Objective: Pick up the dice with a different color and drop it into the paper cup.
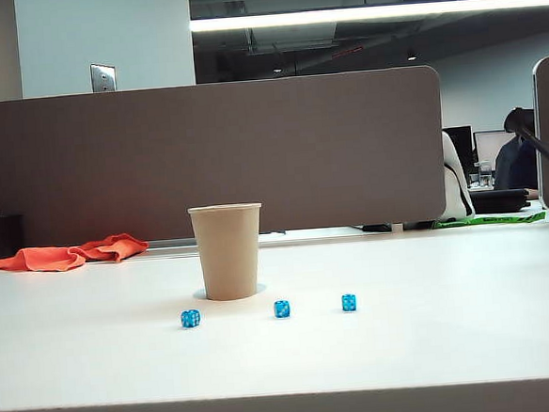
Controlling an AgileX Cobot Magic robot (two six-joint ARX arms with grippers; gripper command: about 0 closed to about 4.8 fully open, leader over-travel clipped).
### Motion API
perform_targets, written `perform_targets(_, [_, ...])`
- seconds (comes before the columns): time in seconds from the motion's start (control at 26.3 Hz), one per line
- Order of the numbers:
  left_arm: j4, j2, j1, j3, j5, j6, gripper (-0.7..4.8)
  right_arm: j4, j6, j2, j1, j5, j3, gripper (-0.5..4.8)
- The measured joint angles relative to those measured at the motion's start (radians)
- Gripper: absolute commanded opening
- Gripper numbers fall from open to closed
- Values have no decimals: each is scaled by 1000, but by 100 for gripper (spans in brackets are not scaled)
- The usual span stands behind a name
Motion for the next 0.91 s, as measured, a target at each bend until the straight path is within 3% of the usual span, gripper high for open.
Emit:
perform_targets(0.38, [138,0,0,-97,-96,18,-6,-56,0,0,0,1,0,-1])
perform_targets(0.65, [111,-1,0,-108,-179,126,-6,-33,-8,0,0,0,0,-1])
perform_targets(0.91, [79,-1,0,-108,-174,101,-6,-25,-80,0,-1,-82,0,-1])
